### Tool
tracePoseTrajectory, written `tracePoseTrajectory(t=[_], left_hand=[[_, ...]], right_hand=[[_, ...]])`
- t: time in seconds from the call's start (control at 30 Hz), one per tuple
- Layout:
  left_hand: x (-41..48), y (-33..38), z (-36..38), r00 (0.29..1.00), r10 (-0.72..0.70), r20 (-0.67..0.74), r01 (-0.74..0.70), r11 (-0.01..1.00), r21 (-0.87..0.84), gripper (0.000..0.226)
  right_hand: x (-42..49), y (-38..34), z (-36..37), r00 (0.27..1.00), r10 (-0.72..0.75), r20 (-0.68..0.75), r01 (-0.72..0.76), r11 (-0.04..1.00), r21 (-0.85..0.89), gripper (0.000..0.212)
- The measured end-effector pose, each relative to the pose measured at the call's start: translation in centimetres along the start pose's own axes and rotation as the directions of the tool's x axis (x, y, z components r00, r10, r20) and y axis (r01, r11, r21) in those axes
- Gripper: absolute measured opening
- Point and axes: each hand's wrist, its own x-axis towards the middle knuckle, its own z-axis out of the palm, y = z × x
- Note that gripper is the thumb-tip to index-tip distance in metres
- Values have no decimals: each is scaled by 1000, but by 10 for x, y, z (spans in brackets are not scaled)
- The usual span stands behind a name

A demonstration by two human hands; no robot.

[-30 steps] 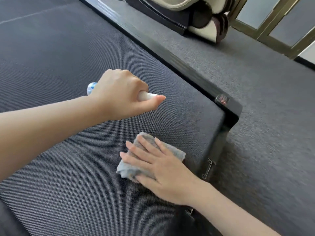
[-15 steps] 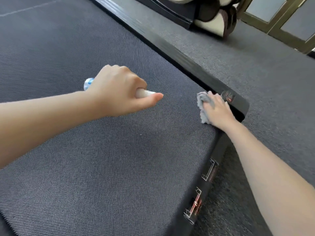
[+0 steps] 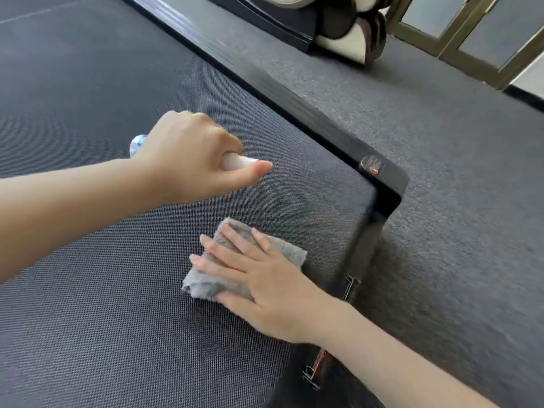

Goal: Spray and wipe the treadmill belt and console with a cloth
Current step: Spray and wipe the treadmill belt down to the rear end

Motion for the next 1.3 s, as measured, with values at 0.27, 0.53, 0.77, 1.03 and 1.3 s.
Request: tracePoseTrajectory(t=[0.27,0.53,0.77,1.03,1.3], left_hand=[[2,5,9,1000,-7,5,7,1000,-5,63],[-6,6,7,999,-28,23,29,999,-29,64],[-9,15,2,1000,23,-14,-24,999,-48,61],[-20,14,3,999,45,-30,-47,998,-50,63],[-24,7,8,1000,23,-16,-24,999,-40,61]], right_hand=[[-5,71,-18,930,270,-248,-268,963,44,49],[-28,206,-50,671,665,-328,-653,740,165,70],[-33,140,-33,796,531,-291,-501,847,176,50],[-58,67,-12,974,184,-130,-175,981,79,43],[-25,144,-37,868,424,-259,-435,900,19,55]])
